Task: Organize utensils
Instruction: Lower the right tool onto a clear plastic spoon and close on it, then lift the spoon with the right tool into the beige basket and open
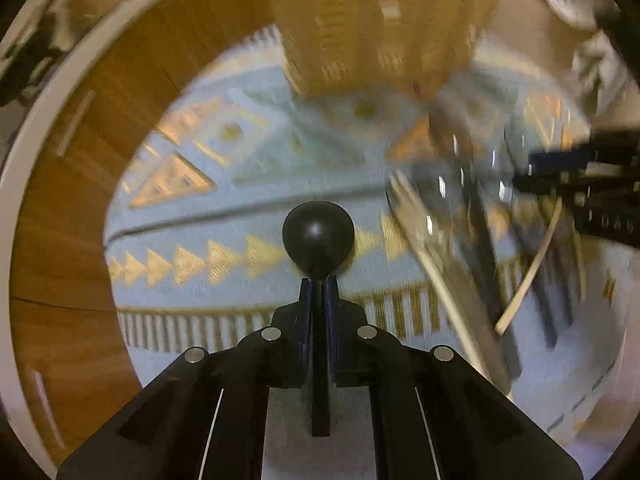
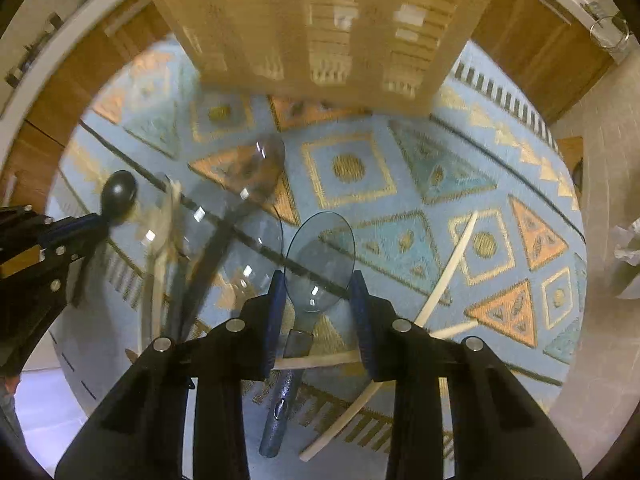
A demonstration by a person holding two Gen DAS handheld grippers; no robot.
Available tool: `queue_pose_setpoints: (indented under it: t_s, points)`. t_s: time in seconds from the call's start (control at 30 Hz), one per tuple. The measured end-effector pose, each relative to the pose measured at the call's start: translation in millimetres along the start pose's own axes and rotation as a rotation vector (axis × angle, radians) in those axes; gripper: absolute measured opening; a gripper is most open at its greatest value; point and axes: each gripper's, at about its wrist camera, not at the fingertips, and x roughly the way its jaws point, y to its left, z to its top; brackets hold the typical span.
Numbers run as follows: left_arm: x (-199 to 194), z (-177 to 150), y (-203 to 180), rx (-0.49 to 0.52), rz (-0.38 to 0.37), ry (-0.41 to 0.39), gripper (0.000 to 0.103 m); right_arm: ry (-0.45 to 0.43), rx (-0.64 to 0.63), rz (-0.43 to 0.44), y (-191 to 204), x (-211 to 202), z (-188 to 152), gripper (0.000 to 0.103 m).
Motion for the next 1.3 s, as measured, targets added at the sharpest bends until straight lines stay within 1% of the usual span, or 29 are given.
queue_pose_setpoints:
  t_s: [0.03, 0.1, 0.13, 0.17, 0.23, 0.27, 0.3, 0.37, 0.4, 0.43, 0.47, 0.53, 0.6, 0.67, 0.7, 0.73, 0.8, 0.83, 0.87, 0.9, 0.97, 1.07, 1.1, 1.17, 1.23, 1.3]
  points:
    - [-11.7, -0.6, 2.5, -0.039, 0.005, -0.073, 0.005, -0.047, -0.005, 0.012, -1.7, -8.8, -2.9, 0.029]
    - [-35.1, -0.3, 14.1, -0.114, -0.054, -0.187, 0.005, -0.125, -0.016, 0.032, -4.3, -26.1, -11.8, 0.029]
    - [-47.7, 1.1, 18.7, -0.144, -0.079, -0.245, 0.005, -0.193, -0.026, 0.056, -1.5, -39.0, -14.6, 0.029]
    - [-58.4, 2.8, 20.3, -0.159, -0.090, -0.295, 0.005, -0.238, -0.029, 0.073, -1.5, -46.3, -13.9, 0.029]
    - [-88.8, 7.7, 19.5, -0.166, -0.101, -0.455, 0.005, -0.330, -0.034, 0.095, -1.1, -65.2, -16.8, 0.029]
    - [-97.6, 10.0, 16.5, -0.168, -0.114, -0.515, 0.005, -0.389, -0.041, 0.109, -2.7, -75.3, -18.7, 0.029]
    - [-108.0, 13.5, 14.8, -0.174, -0.149, -0.586, 0.005, -0.449, -0.049, 0.126, -7.9, -84.8, -19.6, 0.029]
    - [-119.8, 27.4, 14.2, -0.193, -0.216, -0.660, 0.005, -0.524, -0.048, 0.149, -12.3, -101.8, -17.3, 0.029]
    - [-123.2, 35.7, 13.6, -0.198, -0.247, -0.684, 0.005, -0.573, -0.042, 0.168, -12.7, -111.3, -16.1, 0.029]
    - [-125.0, 42.0, 12.1, -0.198, -0.265, -0.708, 0.005, -0.602, -0.039, 0.173, -11.9, -116.6, -10.9, 0.029]
    - [-130.5, 52.3, 8.9, -0.196, -0.274, -0.756, 0.005, -0.642, -0.038, 0.170, -11.4, -126.2, -7.8, 0.029]
    - [-141.4, 65.9, 4.0, -0.190, -0.261, -0.836, 0.005, -0.723, -0.031, 0.150, -15.5, -151.4, -0.9, 0.029]
    - [-149.3, 74.5, 0.9, -0.195, -0.245, -0.898, 0.005, -0.791, -0.021, 0.125, -20.0, -172.5, 9.1, 0.029]
    - [-153.4, 88.4, -0.1, -0.210, -0.255, -0.952, 0.005, -0.876, 0.003, 0.049, -26.3, -193.0, 22.6, 0.029]
    - [-154.6, 92.1, -2.9, -0.219, -0.263, -0.984, 0.005, -0.921, 0.019, -0.006, -29.7, -201.1, 31.7, 0.029]
    - [-153.6, 98.0, -3.2, -0.231, -0.254, -1.010, 0.005, -0.945, 0.031, -0.039, -32.2, -205.1, 36.0, 0.029]
    - [-146.4, 110.3, -2.7, -0.253, -0.237, -1.021, 0.005, -0.998, 0.061, -0.138, -35.8, -209.4, 48.8, 0.029]
    - [-138.7, 115.7, -5.3, -0.266, -0.212, -1.028, 0.005, -1.030, 0.075, -0.202, -37.9, -207.4, 56.7, 0.029]
    - [-132.2, 118.4, -6.5, -0.271, -0.183, -1.036, 0.005, -1.049, 0.082, -0.248, -38.6, -203.7, 63.2, 0.029]
    - [-127.2, 120.5, -5.2, -0.271, -0.163, -1.038, 0.005, -1.055, 0.090, -0.273, -40.1, -197.1, 70.5, 0.029]
    - [-113.9, 122.8, -3.4, -0.272, -0.144, -1.029, 0.005, -1.046, 0.101, -0.291, -45.1, -180.1, 80.7, 0.030]
    - [-96.1, 123.8, 3.1, -0.266, -0.158, -1.007, 0.005, -1.033, 0.099, -0.345, -50.2, -150.5, 89.1, 0.029]
    - [-90.8, 125.8, 4.9, -0.263, -0.150, -0.994, 0.005, -1.019, 0.090, -0.349, -50.5, -139.5, 89.4, 0.030]
    - [-82.4, 128.4, 7.6, -0.264, -0.110, -0.986, 0.005, -0.996, 0.076, -0.345, -51.4, -124.1, 90.2, 0.030]
    - [-72.0, 129.2, 9.0, -0.271, -0.094, -0.964, 0.005, -0.977, 0.069, -0.358, -52.7, -112.4, 93.0, 0.030]
    - [-64.2, 127.5, 8.3, -0.266, -0.077, -0.955, 0.005, -0.955, 0.072, -0.336, -57.2, -104.5, 94.9, 0.030]
